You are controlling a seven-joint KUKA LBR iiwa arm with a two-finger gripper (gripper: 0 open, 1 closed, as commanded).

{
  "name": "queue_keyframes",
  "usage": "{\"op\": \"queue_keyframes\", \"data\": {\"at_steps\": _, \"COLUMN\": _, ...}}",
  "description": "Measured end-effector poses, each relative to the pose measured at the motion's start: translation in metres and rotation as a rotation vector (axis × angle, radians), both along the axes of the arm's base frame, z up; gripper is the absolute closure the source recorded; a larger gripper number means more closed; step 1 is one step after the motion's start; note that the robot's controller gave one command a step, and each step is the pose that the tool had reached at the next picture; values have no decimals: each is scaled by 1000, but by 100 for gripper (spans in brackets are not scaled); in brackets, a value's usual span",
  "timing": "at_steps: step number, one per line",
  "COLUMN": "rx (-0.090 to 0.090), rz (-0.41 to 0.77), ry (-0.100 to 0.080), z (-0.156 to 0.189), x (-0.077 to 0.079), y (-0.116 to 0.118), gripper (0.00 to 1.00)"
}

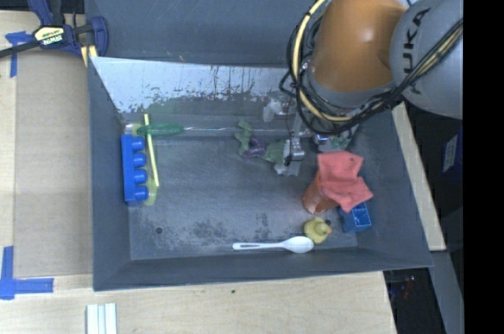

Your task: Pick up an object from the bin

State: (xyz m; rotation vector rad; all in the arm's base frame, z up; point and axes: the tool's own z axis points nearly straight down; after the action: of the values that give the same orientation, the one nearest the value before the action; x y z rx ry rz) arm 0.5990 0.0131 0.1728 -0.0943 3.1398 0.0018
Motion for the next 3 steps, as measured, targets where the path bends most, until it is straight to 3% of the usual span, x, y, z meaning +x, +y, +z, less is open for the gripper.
{"op": "queue_keyframes", "data": {"at_steps": 1, "rx": 4, "rz": 67, "ry": -5, "z": 36, "x": 4, "y": 3, "gripper": 0}}
{"op": "queue_keyframes", "data": {"at_steps": 2, "rx": 1, "rz": -17, "ry": -15, "z": -27, "x": 15, "y": -24, "gripper": 0}}
{"op": "queue_keyframes", "data": {"at_steps": 3, "rx": 7, "rz": -67, "ry": -18, "z": -53, "x": 12, "y": -84, "gripper": 0}}
